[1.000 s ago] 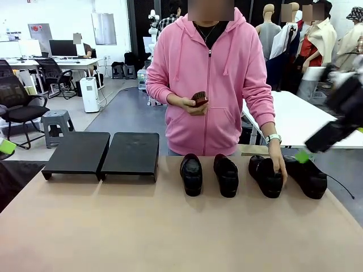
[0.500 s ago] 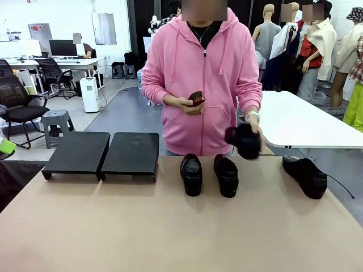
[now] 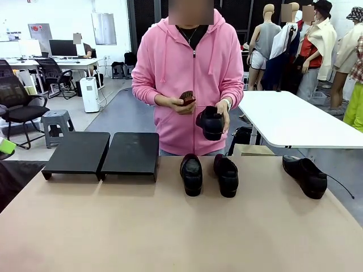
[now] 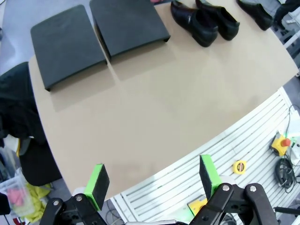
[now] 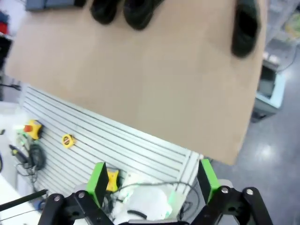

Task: Organize the shoes by placing them on the stand.
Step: Pick up one Shoe and place it in the middle of the table.

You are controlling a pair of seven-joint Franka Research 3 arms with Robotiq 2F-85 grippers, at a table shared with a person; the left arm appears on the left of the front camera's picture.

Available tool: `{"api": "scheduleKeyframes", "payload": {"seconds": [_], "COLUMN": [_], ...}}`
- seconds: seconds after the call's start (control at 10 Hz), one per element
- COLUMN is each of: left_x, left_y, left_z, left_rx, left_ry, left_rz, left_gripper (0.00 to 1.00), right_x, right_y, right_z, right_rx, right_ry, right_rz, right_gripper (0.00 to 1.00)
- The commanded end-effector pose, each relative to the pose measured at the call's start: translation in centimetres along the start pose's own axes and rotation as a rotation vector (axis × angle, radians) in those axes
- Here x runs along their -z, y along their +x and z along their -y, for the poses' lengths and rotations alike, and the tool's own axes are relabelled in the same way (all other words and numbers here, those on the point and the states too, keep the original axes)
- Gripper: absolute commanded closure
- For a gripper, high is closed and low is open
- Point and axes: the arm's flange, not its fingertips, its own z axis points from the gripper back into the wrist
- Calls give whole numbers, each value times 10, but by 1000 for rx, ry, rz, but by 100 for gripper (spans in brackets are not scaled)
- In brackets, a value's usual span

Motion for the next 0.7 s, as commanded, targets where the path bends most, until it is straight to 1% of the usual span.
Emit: {"api": "scheduleKeyframes", "payload": {"seconds": [0.0,0.1,0.2,0.3,0.4,0.5,0.6], "left_x": [0,0,0,0,0,0,0], "left_y": [1,1,1,1,1,1,1], "left_z": [-2,-2,-2,-2,-2,-2,-2], "left_rx": [8,8,8,8,8,8,8], "left_ry": [-10,-10,-10,-10,-10,-10,-10], "left_rz": [14,14,14,14,14,14,14], "left_gripper": [0,0,0,0,0,0,0], "right_x": [36,66,95,117,119,107,85], "right_y": [65,96,123,139,142,135,120], "right_z": [-45,-75,-102,-121,-121,-108,-85], "right_rx": [-113,-133,-186,-228,-252,-252,-216], "right_ry": [-25,-63,-43,-33,-39,-47,-76], "right_rz": [-3,-16,-15,3,18,24,42], "right_gripper": [0,0,0,0,0,0,0]}}
